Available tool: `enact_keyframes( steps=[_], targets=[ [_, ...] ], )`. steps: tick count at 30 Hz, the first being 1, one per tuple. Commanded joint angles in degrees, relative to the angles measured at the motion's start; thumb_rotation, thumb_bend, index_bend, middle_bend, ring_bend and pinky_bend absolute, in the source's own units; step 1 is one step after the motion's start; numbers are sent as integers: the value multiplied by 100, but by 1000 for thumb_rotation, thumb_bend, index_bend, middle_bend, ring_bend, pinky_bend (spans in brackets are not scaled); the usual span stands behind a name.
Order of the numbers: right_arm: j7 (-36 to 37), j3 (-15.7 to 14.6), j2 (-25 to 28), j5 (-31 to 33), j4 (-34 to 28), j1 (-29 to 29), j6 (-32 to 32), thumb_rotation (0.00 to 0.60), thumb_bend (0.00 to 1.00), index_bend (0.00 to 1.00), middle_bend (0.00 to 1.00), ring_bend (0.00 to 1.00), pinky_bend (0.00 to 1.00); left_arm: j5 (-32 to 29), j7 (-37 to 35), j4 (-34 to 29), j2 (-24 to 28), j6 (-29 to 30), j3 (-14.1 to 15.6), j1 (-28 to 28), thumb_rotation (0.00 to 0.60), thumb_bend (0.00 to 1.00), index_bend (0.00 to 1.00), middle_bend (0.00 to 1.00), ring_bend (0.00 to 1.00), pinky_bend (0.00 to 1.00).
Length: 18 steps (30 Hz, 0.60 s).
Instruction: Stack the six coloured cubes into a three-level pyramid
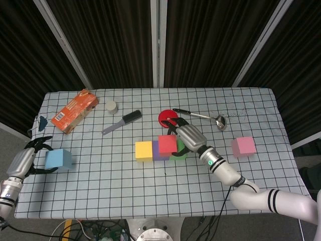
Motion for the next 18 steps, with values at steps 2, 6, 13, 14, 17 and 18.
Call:
enact_keyframes(
  steps=[2, 6, 13, 14, 17, 18],
  targets=[
    [-67, -6, -2, 41, -53, -20, 72, 600, 108, 0, 406, 0, 0, -1, -7, 9, -3, -5, 5, 4, 600, 93, 128, 395, 79, 84],
    [-101, 1, -14, 57, -110, -38, 145, 600, 108, 0, 409, 0, 0, 2, -23, 18, -9, 2, 5, 8, 600, 93, 129, 395, 79, 84],
    [-173, -12, -40, 112, -93, -20, 144, 600, 108, 0, 409, 0, 0, 0, -21, 20, -6, -10, 5, 3, 600, 93, 128, 395, 79, 84],
    [-168, -9, -38, 123, -97, -19, 138, 600, 108, 0, 409, 0, 0, -2, -21, 22, -6, -15, 7, 3, 600, 93, 128, 395, 79, 84],
    [-185, -5, -27, 167, -95, -14, 128, 600, 108, 0, 408, 0, 0, -10, -17, 32, -12, -30, 7, -1, 600, 93, 128, 395, 79, 84],
    [-198, -9, -27, 175, -92, -12, 128, 600, 108, 0, 408, 0, 0, -11, -19, 34, -14, -32, 6, -2, 600, 93, 128, 395, 79, 84]
  ],
)
